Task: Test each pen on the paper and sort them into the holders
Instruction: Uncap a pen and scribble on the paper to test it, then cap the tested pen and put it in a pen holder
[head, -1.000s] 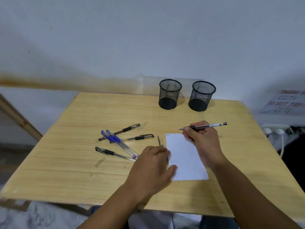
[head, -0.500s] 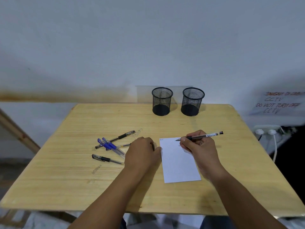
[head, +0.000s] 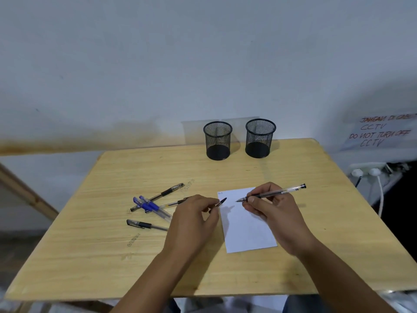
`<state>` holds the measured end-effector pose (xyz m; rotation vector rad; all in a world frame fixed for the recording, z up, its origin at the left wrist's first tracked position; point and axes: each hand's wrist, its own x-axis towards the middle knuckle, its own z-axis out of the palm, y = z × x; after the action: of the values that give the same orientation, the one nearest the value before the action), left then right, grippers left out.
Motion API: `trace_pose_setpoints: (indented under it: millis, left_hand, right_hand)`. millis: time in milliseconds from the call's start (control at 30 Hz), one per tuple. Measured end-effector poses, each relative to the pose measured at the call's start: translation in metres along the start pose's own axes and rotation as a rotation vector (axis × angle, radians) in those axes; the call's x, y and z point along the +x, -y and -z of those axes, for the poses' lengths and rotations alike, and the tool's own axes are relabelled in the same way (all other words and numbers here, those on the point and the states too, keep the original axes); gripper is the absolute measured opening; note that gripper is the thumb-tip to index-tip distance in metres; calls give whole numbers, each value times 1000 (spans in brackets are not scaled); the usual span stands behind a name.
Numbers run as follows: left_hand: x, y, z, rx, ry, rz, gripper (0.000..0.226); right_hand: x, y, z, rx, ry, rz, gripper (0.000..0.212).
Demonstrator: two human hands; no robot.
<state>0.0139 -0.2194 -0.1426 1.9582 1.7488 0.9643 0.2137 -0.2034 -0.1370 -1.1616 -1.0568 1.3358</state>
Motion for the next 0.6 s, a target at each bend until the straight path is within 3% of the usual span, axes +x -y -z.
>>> trace_pose_setpoints:
  millis: [233, 600]
  left_hand:
    - [-13, -1, -3, -110, 5, -96, 21]
    - [-17, 0, -3, -136, 48, -169, 19]
  right_hand:
    - [-11, 10, 2, -134, 63, 82, 13]
    - [-19, 4, 4, -161, 80, 52, 12]
